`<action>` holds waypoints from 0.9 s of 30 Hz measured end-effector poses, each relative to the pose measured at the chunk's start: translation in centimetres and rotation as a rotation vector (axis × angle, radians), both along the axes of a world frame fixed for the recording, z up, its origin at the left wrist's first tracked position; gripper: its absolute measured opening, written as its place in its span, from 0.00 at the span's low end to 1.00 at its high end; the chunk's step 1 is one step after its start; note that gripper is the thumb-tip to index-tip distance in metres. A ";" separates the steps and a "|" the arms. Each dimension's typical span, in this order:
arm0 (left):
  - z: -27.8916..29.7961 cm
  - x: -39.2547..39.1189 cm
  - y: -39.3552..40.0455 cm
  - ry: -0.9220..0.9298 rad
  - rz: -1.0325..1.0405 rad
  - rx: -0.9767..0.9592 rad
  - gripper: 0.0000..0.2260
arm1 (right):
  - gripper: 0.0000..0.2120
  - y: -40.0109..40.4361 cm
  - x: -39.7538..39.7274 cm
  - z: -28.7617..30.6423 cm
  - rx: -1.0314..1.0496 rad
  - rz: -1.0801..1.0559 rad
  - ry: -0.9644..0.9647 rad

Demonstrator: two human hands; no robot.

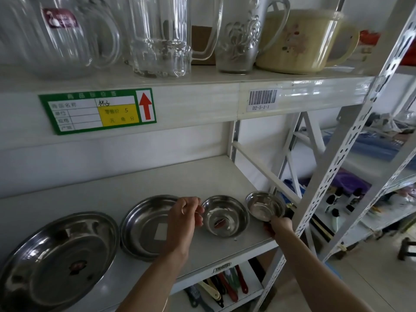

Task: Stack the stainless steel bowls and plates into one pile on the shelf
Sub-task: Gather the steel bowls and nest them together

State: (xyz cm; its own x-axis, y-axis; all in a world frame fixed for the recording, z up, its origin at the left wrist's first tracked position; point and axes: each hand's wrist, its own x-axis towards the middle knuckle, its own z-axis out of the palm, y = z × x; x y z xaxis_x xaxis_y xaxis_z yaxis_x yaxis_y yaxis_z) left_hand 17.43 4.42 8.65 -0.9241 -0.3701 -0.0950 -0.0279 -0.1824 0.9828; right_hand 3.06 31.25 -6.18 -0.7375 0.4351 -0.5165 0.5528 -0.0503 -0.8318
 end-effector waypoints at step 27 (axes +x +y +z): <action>0.4 -0.1 -4.8 0.054 0.141 0.004 0.12 | 0.17 -13.4 2.1 13.3 0.150 0.311 0.237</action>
